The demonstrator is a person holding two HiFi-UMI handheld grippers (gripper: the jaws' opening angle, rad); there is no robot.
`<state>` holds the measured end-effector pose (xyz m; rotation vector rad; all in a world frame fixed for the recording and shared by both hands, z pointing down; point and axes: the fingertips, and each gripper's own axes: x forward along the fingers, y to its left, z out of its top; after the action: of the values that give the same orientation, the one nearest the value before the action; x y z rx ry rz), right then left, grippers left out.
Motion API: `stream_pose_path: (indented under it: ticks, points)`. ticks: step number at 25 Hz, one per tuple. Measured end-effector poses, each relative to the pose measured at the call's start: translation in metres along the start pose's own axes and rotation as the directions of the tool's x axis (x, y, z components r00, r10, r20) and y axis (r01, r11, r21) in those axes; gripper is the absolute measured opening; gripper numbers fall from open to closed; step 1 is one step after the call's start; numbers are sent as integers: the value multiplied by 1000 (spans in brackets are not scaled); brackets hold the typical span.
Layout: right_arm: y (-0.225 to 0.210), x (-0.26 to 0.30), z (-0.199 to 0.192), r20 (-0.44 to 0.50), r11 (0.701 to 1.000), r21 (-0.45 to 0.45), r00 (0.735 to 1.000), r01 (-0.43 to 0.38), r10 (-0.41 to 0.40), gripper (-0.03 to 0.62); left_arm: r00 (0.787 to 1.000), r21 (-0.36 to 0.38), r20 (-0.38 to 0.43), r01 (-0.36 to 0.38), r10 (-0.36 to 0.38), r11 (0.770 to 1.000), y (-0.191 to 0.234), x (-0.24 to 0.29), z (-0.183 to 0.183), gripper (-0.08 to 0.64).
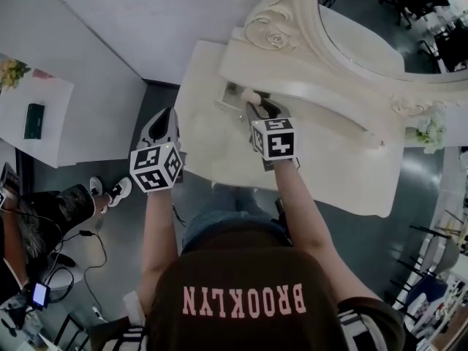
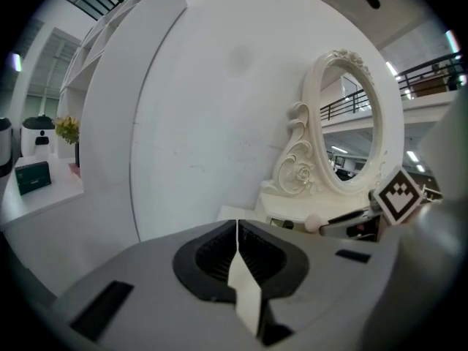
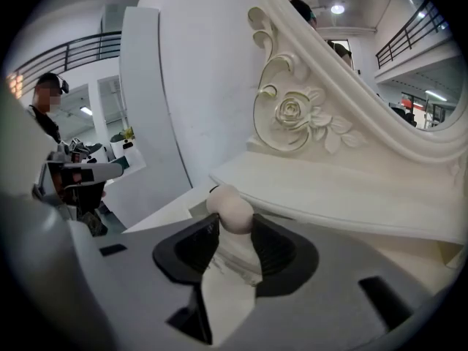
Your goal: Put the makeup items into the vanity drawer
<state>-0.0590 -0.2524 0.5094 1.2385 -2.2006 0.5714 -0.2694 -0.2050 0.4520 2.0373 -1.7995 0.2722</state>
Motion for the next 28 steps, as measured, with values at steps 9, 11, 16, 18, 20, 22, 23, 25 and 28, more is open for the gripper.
stream_pose_path:
  ticks: [9,11,16,18,20,22,23,25,28]
  points:
    - [5,6,-13,-35,1000,14,999,-2,2,173,999,-16,-26,27,-28,999,5,6,-13,8]
    - [4,3,-12,-25,1000,19,1000,3,-3,173,999,-21,-27,37,-37,999,5,8,-14,8]
    - [3,-15,-3,61,999,32,998,8,-10,137,997,-22,-28,78,-78,997,-4,12,-16,8]
    - [1,-25,3,114,999,30,993,13,-16,43,995,-17,-22,95,-96,995,-10,14,-15,8]
    - [-3,-36,8,157,999,34,987,25,-30,-2,994,-10,-15,109,-109,994,-16,14,-13,8]
    - [-7,-44,9,176,998,44,984,33,-40,-2,993,-3,-8,116,-116,993,-21,13,-11,8]
    - [-10,-47,10,182,998,47,982,37,-45,-2,993,-1,-5,118,-118,993,-23,12,-9,8]
    - [-16,-55,13,199,998,47,979,41,-50,-2,993,4,4,116,-116,993,-28,11,-6,8]
    - [-25,-69,17,236,999,41,971,36,-44,-2,994,8,24,107,-107,994,-38,10,1,8]
